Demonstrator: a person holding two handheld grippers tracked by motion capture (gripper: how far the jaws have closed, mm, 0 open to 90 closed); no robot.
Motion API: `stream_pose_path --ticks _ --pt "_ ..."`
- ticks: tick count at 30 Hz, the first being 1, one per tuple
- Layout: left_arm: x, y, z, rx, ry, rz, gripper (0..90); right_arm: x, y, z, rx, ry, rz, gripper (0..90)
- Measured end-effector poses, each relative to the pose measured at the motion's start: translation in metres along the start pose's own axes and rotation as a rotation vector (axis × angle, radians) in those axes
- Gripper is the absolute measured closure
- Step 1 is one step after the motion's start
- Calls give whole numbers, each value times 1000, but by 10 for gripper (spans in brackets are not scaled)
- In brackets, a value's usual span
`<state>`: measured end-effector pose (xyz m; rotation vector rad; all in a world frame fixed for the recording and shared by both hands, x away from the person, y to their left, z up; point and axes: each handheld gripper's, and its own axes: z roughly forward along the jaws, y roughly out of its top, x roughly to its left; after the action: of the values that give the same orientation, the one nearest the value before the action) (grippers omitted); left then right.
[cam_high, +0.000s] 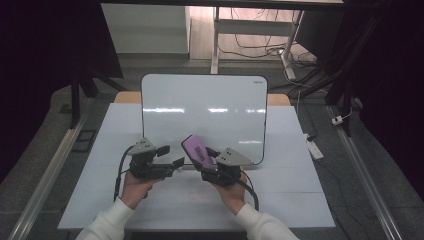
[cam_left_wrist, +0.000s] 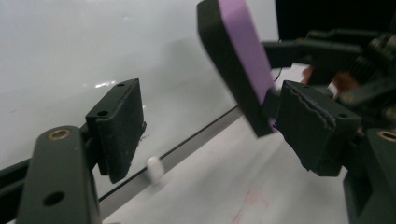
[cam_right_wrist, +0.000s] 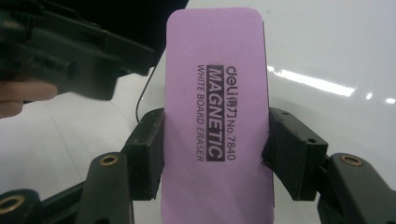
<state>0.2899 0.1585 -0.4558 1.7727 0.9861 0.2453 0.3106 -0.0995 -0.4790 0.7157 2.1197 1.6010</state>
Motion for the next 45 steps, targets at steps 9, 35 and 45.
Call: stream_pose_path --ticks 9,35,45 --pt "-2 8 14 -4 -66 -28 336 9 -4 2 -15 -9 -40 405" --pt "4 14 0 42 -32 -44 628 11 -1 3 15 43 -46 311" --pt "14 11 -33 105 98 -17 627 -19 -4 -30 57 -10 -28 303"
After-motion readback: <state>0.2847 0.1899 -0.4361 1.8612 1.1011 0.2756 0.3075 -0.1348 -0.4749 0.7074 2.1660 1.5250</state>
